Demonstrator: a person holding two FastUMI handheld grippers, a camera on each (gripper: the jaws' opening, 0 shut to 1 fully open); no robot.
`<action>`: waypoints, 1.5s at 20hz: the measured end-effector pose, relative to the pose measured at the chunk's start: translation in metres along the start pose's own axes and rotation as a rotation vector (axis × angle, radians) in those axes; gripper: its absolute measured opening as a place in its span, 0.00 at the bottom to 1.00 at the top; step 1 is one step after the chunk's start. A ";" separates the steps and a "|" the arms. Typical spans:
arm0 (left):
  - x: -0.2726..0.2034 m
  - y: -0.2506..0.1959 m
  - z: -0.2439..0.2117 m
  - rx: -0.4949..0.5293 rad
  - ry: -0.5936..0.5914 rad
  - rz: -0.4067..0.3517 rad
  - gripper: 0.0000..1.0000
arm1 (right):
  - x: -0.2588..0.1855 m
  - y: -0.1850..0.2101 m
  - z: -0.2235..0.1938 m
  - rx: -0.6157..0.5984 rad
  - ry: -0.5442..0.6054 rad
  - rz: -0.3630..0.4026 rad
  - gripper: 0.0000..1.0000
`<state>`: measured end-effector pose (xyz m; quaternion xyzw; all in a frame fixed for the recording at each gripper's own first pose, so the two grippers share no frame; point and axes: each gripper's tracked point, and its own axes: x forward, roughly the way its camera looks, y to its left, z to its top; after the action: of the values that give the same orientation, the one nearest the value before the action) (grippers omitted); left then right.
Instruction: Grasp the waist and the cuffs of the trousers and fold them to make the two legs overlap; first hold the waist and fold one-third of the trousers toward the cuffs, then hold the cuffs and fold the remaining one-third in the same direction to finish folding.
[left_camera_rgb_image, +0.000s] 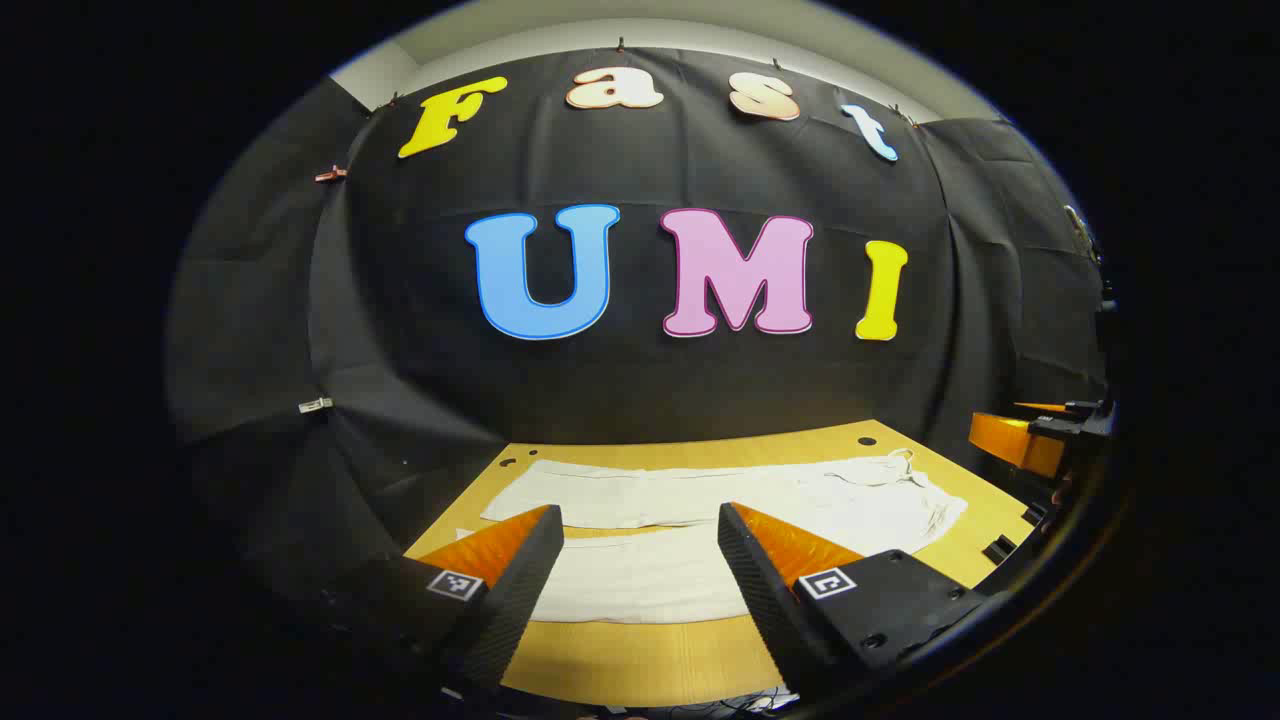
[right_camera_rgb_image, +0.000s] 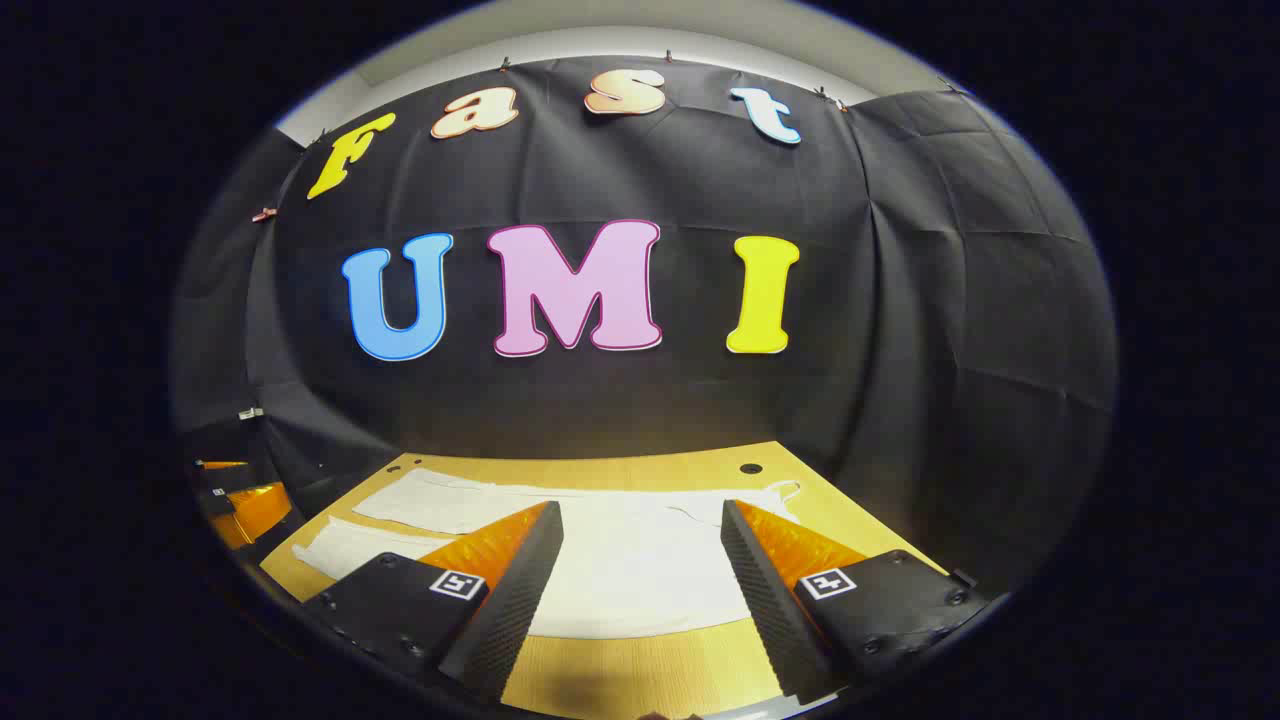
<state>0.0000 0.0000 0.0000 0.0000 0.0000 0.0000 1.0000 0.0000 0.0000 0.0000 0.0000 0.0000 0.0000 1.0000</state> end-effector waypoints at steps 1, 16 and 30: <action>0.001 0.000 -0.002 -0.001 -0.001 0.001 0.98 | 0.001 -0.003 0.003 0.010 -0.008 -0.006 0.98; 0.035 -0.010 0.003 0.009 0.004 -0.021 0.99 | 0.042 -0.022 -0.001 -0.012 0.015 0.001 0.97; 0.069 -0.041 -0.007 0.020 0.027 0.044 0.99 | 0.126 -0.107 -0.025 -0.365 0.054 0.138 0.98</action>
<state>0.0689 -0.0407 -0.0069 0.0098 0.0133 0.0218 0.9996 0.1258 -0.1066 -0.0252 -0.1812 0.0269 0.0684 0.9807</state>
